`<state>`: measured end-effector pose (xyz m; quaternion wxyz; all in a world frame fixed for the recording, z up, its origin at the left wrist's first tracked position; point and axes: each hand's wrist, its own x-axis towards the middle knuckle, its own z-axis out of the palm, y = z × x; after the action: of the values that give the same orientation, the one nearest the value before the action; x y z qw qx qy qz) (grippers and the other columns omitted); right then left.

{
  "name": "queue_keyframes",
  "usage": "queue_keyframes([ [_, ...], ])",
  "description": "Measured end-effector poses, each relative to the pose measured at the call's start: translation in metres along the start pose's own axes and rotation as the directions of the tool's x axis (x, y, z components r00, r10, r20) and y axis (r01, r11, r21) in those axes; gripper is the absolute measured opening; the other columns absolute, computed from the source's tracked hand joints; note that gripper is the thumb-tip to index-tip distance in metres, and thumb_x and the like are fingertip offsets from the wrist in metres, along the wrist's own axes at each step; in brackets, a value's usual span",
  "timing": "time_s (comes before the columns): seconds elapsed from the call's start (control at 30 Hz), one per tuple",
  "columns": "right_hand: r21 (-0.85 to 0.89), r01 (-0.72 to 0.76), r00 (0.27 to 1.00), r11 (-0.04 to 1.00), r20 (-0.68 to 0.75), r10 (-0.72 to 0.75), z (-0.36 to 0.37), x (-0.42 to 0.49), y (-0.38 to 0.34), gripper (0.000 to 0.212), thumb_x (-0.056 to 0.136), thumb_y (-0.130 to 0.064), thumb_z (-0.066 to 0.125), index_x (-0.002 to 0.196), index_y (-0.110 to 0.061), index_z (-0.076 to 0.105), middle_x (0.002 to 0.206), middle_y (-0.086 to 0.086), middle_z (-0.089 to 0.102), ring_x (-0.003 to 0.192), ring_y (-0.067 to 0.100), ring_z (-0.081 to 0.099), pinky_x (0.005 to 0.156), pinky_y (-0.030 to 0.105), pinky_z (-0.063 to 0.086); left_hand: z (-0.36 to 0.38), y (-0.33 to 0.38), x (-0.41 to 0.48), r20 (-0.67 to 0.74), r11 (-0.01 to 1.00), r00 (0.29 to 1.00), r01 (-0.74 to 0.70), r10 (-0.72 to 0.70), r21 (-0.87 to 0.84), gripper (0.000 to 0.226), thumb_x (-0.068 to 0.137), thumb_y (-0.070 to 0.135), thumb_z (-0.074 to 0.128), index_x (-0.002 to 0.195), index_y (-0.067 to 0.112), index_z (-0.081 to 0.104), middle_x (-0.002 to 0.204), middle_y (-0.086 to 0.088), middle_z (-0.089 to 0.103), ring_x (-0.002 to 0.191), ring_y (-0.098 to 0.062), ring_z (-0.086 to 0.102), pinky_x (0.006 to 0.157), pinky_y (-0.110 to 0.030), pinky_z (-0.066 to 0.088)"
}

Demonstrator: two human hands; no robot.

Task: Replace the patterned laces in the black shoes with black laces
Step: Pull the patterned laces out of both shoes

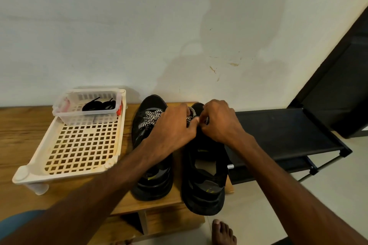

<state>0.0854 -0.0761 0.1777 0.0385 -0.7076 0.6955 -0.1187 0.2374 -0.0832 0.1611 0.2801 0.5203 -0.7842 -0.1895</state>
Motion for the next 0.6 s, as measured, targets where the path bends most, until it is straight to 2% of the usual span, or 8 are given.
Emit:
queue_keyframes([
  [0.07, 0.036, 0.001, 1.000, 0.999, 0.015, -0.001, 0.005, 0.000, 0.000, 0.010, 0.079, -0.016, 0.075, 0.087, -0.019, 0.081, 0.097, 0.004, 0.066, 0.096, 0.026, 0.061, 0.086, 0.047, 0.057, -0.008, -0.005, 0.002, 0.042, 1.000, 0.999, -0.020, 0.020, 0.003, 0.019, 0.100, 0.021, 0.056, 0.112, 0.012, 0.068, 0.079, -0.001, 0.066, 0.068, -0.017, 0.066, 0.075, -0.042, 0.061],
  [0.13, 0.103, -0.013, 1.000, 0.995, -0.001, 0.013, 0.008, 0.000, 0.004, 0.011, 0.079, -0.013, 0.077, 0.088, -0.019, 0.082, 0.095, 0.003, 0.070, 0.093, 0.024, 0.063, 0.082, 0.044, 0.059, -0.013, -0.008, 0.006, 0.112, 0.993, 0.993, -0.061, 0.049, 0.103, 0.032, 0.094, 0.013, 0.062, 0.124, 0.021, 0.068, 0.097, -0.003, 0.071, 0.089, -0.022, 0.070, 0.086, -0.040, 0.059],
  [0.2, 0.163, 0.001, 1.000, 0.987, -0.012, 0.001, 0.010, 0.001, 0.006, 0.015, 0.080, -0.010, 0.080, 0.093, -0.017, 0.083, 0.098, 0.002, 0.071, 0.092, 0.019, 0.065, 0.080, 0.037, 0.059, -0.015, -0.005, 0.010, 0.171, 0.962, 0.983, -0.105, 0.063, 0.254, 0.041, 0.090, 0.018, 0.069, 0.130, 0.028, 0.066, 0.116, -0.002, 0.071, 0.106, -0.024, 0.067, 0.092, -0.038, 0.055],
  [0.27, 0.199, 0.029, 1.000, 0.980, -0.011, -0.028, 0.010, 0.000, 0.008, 0.019, 0.083, -0.008, 0.080, 0.100, -0.017, 0.083, 0.118, 0.005, 0.068, 0.108, 0.020, 0.063, 0.086, 0.024, 0.050, -0.013, -0.001, 0.014, 0.164, 0.917, 0.985, -0.112, 0.052, 0.382, 0.037, 0.092, 0.022, 0.069, 0.128, 0.031, 0.067, 0.119, -0.003, 0.070, 0.108, -0.026, 0.066, 0.090, -0.039, 0.052],
  [0.33, 0.183, 0.061, 0.998, 0.981, 0.002, -0.062, 0.008, -0.001, 0.009, 0.020, 0.086, -0.009, 0.079, 0.104, -0.017, 0.082, 0.138, 0.006, 0.058, 0.126, 0.020, 0.053, 0.092, 0.019, 0.037, -0.015, 0.001, 0.017, 0.117, 0.892, 0.992, -0.092, 0.044, 0.442, 0.030, 0.094, 0.030, 0.070, 0.123, 0.031, 0.070, 0.115, -0.003, 0.071, 0.105, -0.026, 0.067, 0.089, -0.040, 0.052],
  [0.4, 0.159, 0.070, 0.997, 0.985, 0.004, -0.072, 0.005, -0.002, 0.010, 0.018, 0.088, -0.014, 0.078, 0.104, -0.020, 0.082, 0.142, 0.005, 0.056, 0.128, 0.019, 0.051, 0.092, 0.020, 0.035, -0.021, -0.006, 0.021, 0.075, 0.904, 0.996, -0.072, 0.044, 0.421, 0.023, 0.092, 0.037, 0.073, 0.114, 0.032, 0.076, 0.107, -0.001, 0.074, 0.097, -0.024, 0.069, 0.086, -0.039, 0.054],
  [0.47, 0.178, 0.056, 0.998, 0.982, 0.003, -0.057, 0.003, -0.003, 0.011, 0.015, 0.088, -0.015, 0.078, 0.102, -0.019, 0.082, 0.133, 0.006, 0.062, 0.122, 0.019, 0.056, 0.088, 0.021, 0.038, -0.032, -0.017, 0.024, 0.020, 0.928, 0.998, -0.057, 0.054, 0.369, 0.017, 0.090, 0.038, 0.075, 0.106, 0.032, 0.078, 0.101, 0.002, 0.076, 0.091, -0.022, 0.070, 0.080, -0.036, 0.054],
  [0.6, 0.193, 0.064, 0.998, 0.979, -0.001, -0.065, 0.004, -0.003, 0.008, 0.014, 0.087, -0.011, 0.077, 0.099, -0.015, 0.083, 0.121, 0.006, 0.067, 0.115, 0.019, 0.060, 0.083, 0.021, 0.040, -0.054, -0.030, 0.025, -0.255, 0.993, 0.966, -0.024, 0.052, 0.112, 0.016, 0.095, 0.029, 0.067, 0.100, 0.026, 0.082, 0.100, 0.009, 0.077, 0.086, -0.013, 0.072, 0.082, -0.035, 0.057],
])
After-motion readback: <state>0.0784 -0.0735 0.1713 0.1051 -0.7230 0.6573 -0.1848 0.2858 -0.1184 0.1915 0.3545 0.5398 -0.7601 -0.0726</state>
